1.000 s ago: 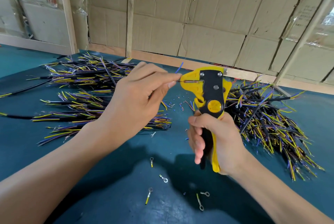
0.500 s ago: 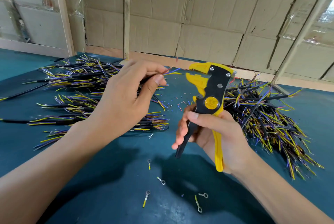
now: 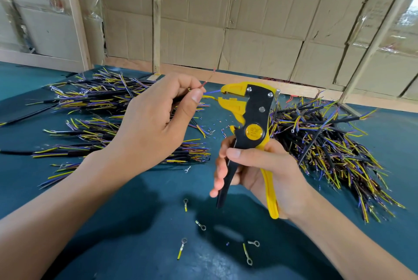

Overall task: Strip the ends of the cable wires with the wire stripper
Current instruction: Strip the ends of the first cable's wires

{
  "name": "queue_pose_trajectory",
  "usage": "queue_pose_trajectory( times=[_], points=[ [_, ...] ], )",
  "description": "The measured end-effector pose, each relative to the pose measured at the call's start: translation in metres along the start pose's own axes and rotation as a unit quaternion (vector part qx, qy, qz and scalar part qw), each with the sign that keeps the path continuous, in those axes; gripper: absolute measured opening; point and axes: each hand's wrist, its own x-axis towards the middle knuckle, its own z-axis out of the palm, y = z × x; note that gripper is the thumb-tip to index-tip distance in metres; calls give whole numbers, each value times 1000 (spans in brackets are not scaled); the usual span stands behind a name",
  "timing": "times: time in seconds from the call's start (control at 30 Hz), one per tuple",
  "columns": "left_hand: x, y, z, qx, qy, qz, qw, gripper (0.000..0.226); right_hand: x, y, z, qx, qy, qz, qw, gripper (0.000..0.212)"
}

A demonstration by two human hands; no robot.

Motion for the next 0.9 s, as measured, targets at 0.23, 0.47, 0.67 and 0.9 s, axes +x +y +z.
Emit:
queue_pose_trajectory(
  times=[0.23, 0.47, 0.67, 0.9],
  points=[
    [0, -1, -1, 27, -8, 7, 1000, 14, -1, -1, 0, 10, -22, 7, 1000, 12],
    [0, -1, -2, 45, -3, 11, 999, 15, -1, -2, 2, 5, -27, 13, 1000, 10],
    [1, -1, -3, 66, 3, 27, 997, 15, -1, -3, 4, 1, -23, 18, 1000, 8],
    [1, 0, -4, 73, 1, 32, 997, 16, -2, -2, 4, -4, -4, 26, 1000, 12]
  ],
)
